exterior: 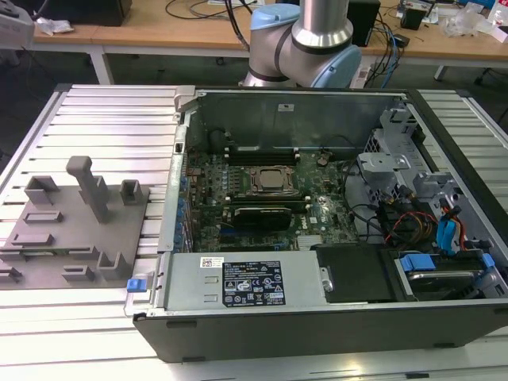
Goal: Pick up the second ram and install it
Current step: 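Pick up the second ram and move it above second insertion slot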
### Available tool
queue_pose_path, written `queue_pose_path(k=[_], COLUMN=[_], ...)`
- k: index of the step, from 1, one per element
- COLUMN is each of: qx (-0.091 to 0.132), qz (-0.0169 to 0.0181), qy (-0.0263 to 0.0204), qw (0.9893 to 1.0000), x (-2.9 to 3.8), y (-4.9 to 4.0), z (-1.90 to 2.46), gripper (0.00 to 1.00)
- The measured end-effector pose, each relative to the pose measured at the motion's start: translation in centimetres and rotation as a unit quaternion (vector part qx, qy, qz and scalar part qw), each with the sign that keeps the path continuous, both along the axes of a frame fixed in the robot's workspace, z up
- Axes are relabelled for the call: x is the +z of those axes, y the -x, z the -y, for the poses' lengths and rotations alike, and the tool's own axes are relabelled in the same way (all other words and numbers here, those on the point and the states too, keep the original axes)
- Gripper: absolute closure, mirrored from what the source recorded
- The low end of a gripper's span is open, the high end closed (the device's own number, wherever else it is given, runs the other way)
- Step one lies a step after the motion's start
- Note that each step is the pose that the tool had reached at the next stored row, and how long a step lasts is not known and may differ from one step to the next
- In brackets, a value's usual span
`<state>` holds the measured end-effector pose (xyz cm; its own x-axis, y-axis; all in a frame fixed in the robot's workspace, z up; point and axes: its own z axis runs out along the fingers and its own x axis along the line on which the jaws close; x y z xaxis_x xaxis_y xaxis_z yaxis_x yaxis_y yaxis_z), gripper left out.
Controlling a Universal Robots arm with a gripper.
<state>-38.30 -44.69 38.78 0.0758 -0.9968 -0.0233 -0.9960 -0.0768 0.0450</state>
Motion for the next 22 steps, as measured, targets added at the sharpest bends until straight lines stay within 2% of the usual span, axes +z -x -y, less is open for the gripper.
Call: queue_pose_path(k=[5, 8, 12, 13, 15, 17, 18, 19, 22], qx=[0.034, 0.063, 0.088, 0.096, 0.123, 0.134, 0.143, 0.148, 0.175], qz=[0.0000, 0.0000, 0.0000, 0.0000, 0.0000, 0.0000, 0.0000, 0.0000, 0.0000], qy=[0.0000, 0.0000, 0.0000, 0.0000, 0.0000, 0.0000, 0.0000, 0.0000, 0.0000], qw=[0.9994, 0.9980, 0.9961, 0.9954, 0.9924, 0.9910, 0.9897, 0.9889, 0.9846], x=[0.00, 0.00, 0.00, 0.00, 0.00, 0.00, 0.00, 0.00, 0.00], y=[0.00, 0.00, 0.00, 0.00, 0.00, 0.00, 0.00, 0.00, 0.00], z=[0.00, 0.00, 0.00, 0.00, 0.00, 0.00, 0.00, 0.00, 0.00], gripper=[0.89, 0.89, 0.89, 0.89, 0.89, 0.89, 0.89, 0.89, 0.89])
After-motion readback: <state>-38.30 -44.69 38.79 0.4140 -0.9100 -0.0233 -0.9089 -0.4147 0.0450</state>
